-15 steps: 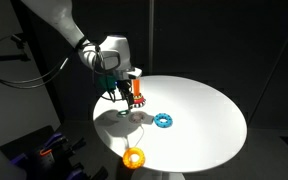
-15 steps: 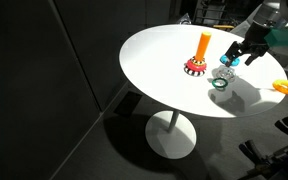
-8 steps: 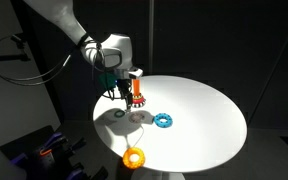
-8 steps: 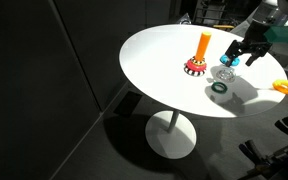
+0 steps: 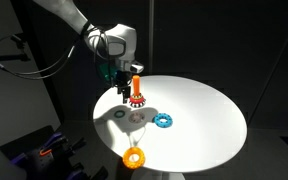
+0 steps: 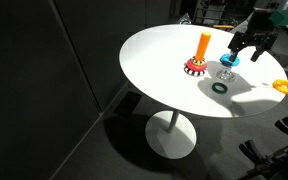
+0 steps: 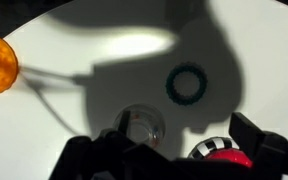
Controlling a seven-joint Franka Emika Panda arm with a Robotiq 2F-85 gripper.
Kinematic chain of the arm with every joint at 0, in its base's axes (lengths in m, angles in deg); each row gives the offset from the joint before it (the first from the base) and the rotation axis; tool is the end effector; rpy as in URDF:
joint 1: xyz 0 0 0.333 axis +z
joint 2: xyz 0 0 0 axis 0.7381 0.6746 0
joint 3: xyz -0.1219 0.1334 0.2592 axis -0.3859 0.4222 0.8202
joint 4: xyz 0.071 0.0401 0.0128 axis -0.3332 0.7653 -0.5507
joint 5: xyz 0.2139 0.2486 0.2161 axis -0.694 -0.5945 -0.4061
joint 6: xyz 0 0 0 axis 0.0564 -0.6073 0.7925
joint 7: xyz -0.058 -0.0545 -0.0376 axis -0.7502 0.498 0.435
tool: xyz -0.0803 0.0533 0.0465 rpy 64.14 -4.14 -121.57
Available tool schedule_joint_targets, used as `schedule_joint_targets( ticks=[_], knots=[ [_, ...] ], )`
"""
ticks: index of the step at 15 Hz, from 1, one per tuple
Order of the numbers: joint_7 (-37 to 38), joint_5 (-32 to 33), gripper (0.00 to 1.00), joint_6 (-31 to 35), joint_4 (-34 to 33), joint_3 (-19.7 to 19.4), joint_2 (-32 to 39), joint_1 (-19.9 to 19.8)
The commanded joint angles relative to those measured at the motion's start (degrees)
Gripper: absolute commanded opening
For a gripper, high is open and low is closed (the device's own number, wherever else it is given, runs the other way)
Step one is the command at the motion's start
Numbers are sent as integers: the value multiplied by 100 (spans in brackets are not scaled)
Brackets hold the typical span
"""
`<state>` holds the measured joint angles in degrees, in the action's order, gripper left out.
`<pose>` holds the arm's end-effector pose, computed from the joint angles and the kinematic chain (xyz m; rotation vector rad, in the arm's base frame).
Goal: Move the green toy to the table
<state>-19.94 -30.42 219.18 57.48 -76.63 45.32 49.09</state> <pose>0.5240 -0.0047 0.2731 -3.0241 0.5077 0.2135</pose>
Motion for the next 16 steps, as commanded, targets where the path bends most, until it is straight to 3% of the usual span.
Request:
schedule_joint_targets(
  ticks=[1, 10, 16],
  knots=[
    [96, 110, 100, -436, -138, 10, -267, -54],
    [401, 558, 100, -406, -126, 8, -648, -49],
    [220, 422, 100, -233, -77, 50, -522, -52]
  ],
)
